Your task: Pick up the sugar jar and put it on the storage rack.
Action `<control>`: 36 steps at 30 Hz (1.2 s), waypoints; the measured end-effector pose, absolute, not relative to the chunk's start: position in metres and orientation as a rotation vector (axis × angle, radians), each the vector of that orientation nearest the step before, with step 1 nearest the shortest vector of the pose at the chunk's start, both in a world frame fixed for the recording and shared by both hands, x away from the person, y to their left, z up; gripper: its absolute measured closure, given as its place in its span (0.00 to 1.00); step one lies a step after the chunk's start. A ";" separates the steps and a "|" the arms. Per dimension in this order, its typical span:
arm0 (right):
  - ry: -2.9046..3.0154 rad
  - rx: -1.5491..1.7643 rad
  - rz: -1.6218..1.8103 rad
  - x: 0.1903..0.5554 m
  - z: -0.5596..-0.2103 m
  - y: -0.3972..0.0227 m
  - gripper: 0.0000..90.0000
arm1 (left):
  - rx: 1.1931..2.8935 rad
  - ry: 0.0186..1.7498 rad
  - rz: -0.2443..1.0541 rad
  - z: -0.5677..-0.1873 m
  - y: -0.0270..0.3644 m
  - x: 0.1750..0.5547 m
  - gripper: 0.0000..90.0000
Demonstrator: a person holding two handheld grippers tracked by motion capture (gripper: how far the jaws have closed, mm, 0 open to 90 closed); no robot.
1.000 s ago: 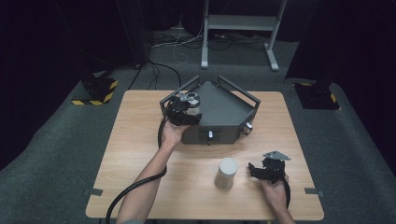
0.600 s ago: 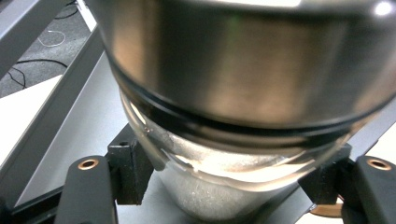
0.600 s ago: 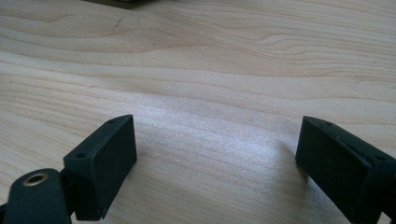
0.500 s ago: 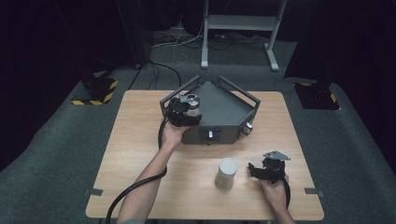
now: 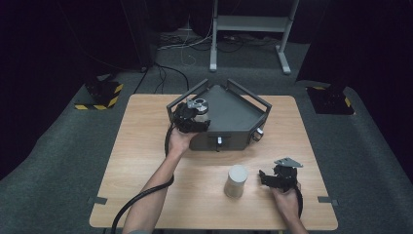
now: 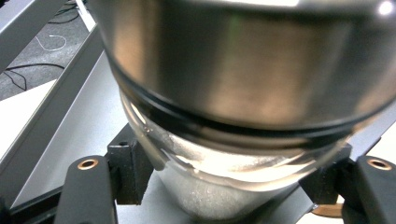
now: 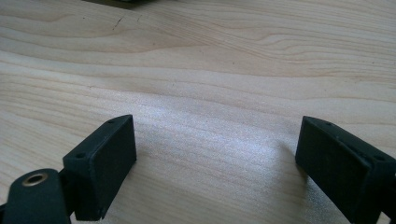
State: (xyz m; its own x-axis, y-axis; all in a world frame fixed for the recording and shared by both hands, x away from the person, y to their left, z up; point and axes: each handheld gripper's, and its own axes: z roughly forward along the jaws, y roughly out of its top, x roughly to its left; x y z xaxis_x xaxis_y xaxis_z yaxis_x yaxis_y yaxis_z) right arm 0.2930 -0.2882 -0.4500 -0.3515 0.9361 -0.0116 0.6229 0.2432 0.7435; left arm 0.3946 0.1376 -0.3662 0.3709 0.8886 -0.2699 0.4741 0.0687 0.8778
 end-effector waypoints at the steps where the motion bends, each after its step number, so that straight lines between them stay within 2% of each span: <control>1: 2.063 1.421 0.909 0.293 -0.450 -0.288 0.13 | 1.569 1.257 0.487 -0.366 0.138 0.395 0.34; 2: 2.063 1.421 0.909 0.293 -0.450 -0.288 0.13 | 1.564 1.253 0.491 -0.368 0.138 0.394 0.34; 4: 2.063 1.421 0.909 0.293 -0.450 -0.288 0.13 | 1.543 1.255 0.482 -0.371 0.139 0.393 0.24; 5: 2.063 1.421 0.909 0.293 -0.450 -0.288 0.13 | 1.544 1.251 0.485 -0.371 0.140 0.393 0.24; 7: 2.063 1.421 0.909 0.293 -0.450 -0.288 0.13 | 1.538 1.246 0.482 -0.372 0.143 0.391 0.16; 12: 2.063 1.421 0.909 0.293 -0.450 -0.288 0.13 | 1.519 1.233 0.482 -0.370 0.148 0.385 0.10; 24: 2.062 1.421 0.910 0.293 -0.450 -0.288 0.13 | 1.511 1.195 0.484 -0.365 0.163 0.359 0.07; 36: 2.062 1.421 0.909 0.293 -0.450 -0.288 0.13 | 1.516 1.188 0.489 -0.376 0.184 0.326 0.07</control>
